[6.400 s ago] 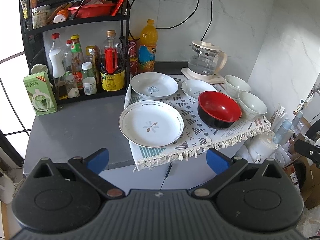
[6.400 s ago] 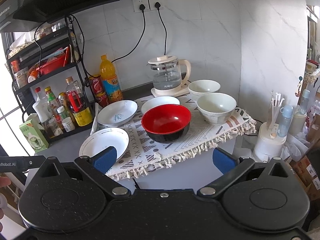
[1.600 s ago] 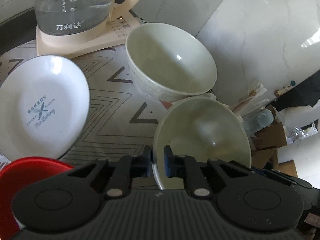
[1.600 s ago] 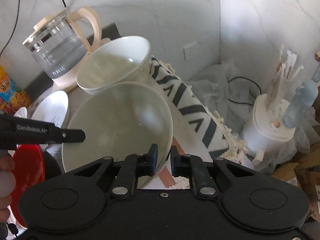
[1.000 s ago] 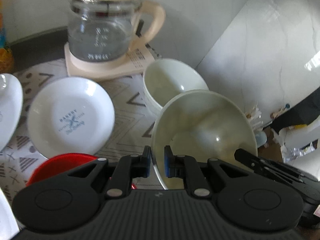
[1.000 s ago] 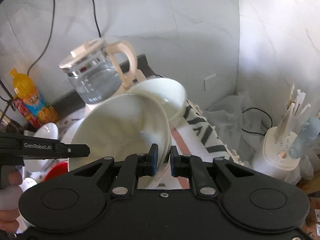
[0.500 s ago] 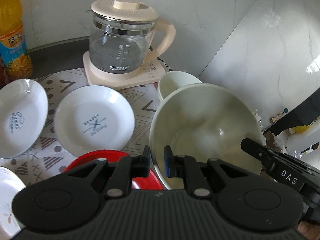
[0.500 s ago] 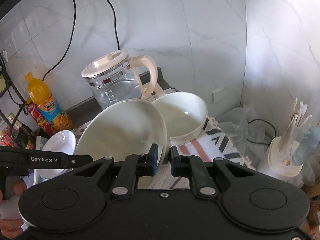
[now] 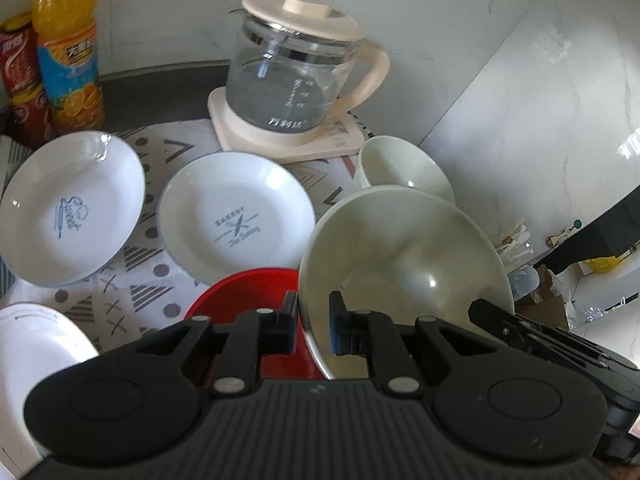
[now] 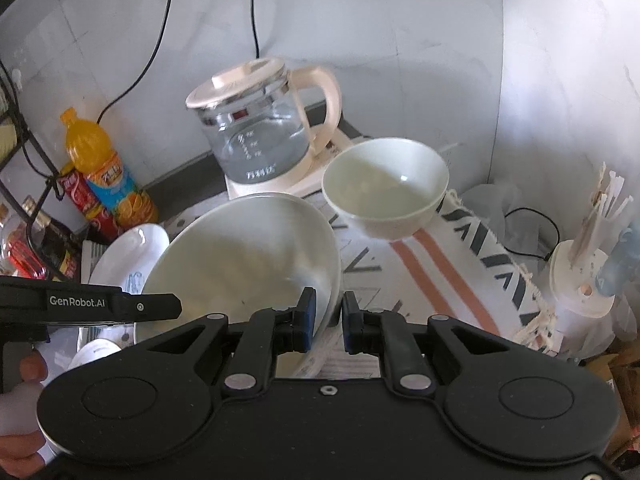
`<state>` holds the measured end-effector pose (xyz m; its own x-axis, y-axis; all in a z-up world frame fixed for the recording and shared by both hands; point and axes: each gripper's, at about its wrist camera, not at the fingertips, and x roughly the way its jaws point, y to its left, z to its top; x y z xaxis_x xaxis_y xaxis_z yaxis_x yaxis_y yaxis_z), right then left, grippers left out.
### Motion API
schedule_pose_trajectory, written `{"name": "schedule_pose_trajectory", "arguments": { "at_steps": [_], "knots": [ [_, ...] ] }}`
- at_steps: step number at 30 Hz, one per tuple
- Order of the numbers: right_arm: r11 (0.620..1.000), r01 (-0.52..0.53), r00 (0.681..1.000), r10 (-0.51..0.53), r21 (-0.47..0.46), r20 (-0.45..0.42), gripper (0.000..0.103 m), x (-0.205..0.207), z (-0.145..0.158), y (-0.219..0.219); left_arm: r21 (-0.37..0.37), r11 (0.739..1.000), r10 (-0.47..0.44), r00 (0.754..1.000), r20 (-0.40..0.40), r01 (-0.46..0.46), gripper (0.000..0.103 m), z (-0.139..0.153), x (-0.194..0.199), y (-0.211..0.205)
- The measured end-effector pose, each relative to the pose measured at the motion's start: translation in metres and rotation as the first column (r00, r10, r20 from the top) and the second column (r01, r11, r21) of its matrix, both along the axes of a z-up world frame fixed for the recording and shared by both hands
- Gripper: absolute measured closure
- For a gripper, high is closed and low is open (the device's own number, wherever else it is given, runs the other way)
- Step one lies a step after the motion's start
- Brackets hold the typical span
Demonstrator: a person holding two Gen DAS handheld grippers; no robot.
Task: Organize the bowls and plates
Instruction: 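Lower the large white bowl into the red bowl and open both grippers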
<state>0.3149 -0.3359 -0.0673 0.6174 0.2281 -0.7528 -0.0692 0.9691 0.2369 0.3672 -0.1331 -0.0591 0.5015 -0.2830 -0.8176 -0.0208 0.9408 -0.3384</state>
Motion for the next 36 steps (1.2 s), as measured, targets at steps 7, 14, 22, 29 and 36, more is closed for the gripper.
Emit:
{"name": "schedule_pose_trajectory", "arguments": {
  "at_steps": [7, 14, 22, 29, 36],
  "knots": [
    [0.999, -0.033, 0.999, 0.032, -0.024, -0.02, 0.086, -0.003, -0.01, 0.017, -0.004, 1.0, 0.011, 0.999, -0.037, -0.011, 0.091, -0.016, -0.009, 0.014],
    [0.995, -0.081, 0.997, 0.081, -0.053, -0.011, 0.086, -0.006, -0.011, 0.035, -0.006, 1.0, 0.022, 0.998, -0.066, -0.022, 0.091, -0.027, -0.016, 0.029],
    [0.99, -0.118, 0.992, 0.115, -0.076, -0.053, 0.086, -0.01, -0.022, 0.046, 0.0, 1.0, 0.017, 0.996, -0.092, -0.017, 0.087, -0.035, -0.024, 0.038],
    [0.989, -0.128, 0.989, 0.122, -0.072, -0.08, 0.084, -0.011, -0.03, 0.048, 0.01, 1.0, 0.004, 0.994, -0.114, -0.003, 0.087, -0.046, -0.024, 0.041],
    [0.992, -0.119, 0.991, 0.115, -0.05, -0.066, 0.084, -0.01, -0.035, 0.045, 0.056, 0.998, 0.016, 0.992, -0.122, -0.009, 0.086, -0.051, -0.02, 0.042]
  ]
}}
